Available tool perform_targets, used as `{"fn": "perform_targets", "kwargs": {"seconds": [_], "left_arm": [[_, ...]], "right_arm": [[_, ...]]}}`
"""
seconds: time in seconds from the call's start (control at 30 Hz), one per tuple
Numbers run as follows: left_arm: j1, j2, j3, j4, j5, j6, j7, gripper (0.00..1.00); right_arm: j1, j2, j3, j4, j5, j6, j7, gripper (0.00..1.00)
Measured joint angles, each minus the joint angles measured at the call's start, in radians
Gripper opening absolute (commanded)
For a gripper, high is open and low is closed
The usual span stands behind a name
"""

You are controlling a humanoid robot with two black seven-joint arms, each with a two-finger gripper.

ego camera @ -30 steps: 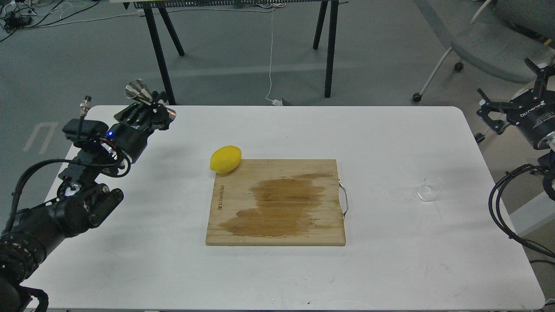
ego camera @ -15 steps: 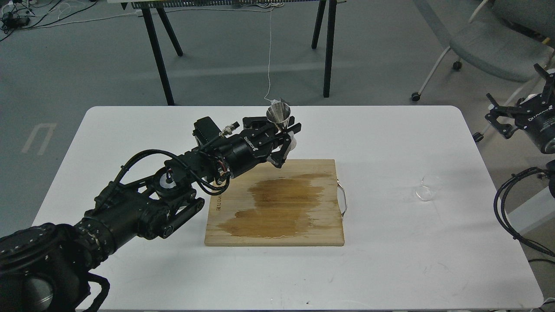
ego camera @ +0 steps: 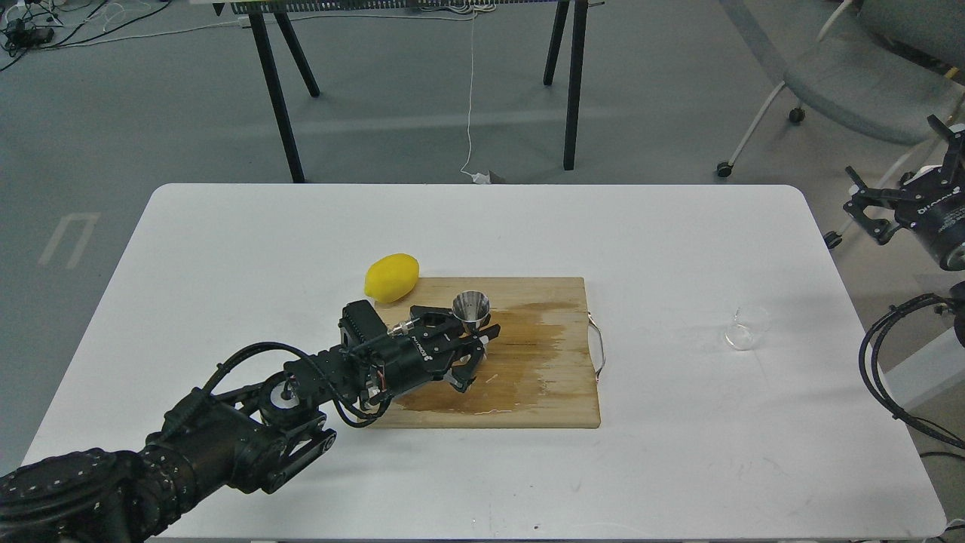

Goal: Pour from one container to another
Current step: 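Lift the jigger with the left gripper and carry it over the board, then lower the jigger onto the board center and open the left gripper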

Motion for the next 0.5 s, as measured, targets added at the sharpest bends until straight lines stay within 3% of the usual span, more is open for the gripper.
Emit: {"fn": "perform_targets", "kwargs": {"seconds": [0.17, 0.27, 0.37, 0.43, 0.5], "left_arm": [[0.001, 0.0, 0.0, -0.013, 0.0, 0.0, 0.0, 0.06], [0.001, 0.0, 0.0, -0.023, 0.0, 0.0, 0.0, 0.25], [0.001, 0.0, 0.0, -0.028, -0.001, 0.0, 0.0, 0.35], [0.001, 0.0, -0.001, -0.029, -0.002, 0.0, 0.0, 0.49], [0.001, 0.0, -0.002, -0.03, -0.002, 0.0, 0.0, 0.56]], "right_arm": [[0.0, 0.001, -0.003, 0.0, 0.0, 0.0, 0.0, 0.99], [0.0, 0.001, -0.003, 0.0, 0.0, 0.0, 0.0, 0.99], [0.0, 0.001, -0.004, 0.0, 0.0, 0.0, 0.0, 0.99], [0.0, 0.002, -0.004, 0.0, 0.0, 0.0, 0.0, 0.99], [0.0, 0.004, -0.004, 0.0, 0.0, 0.0, 0.0, 0.99]]}}
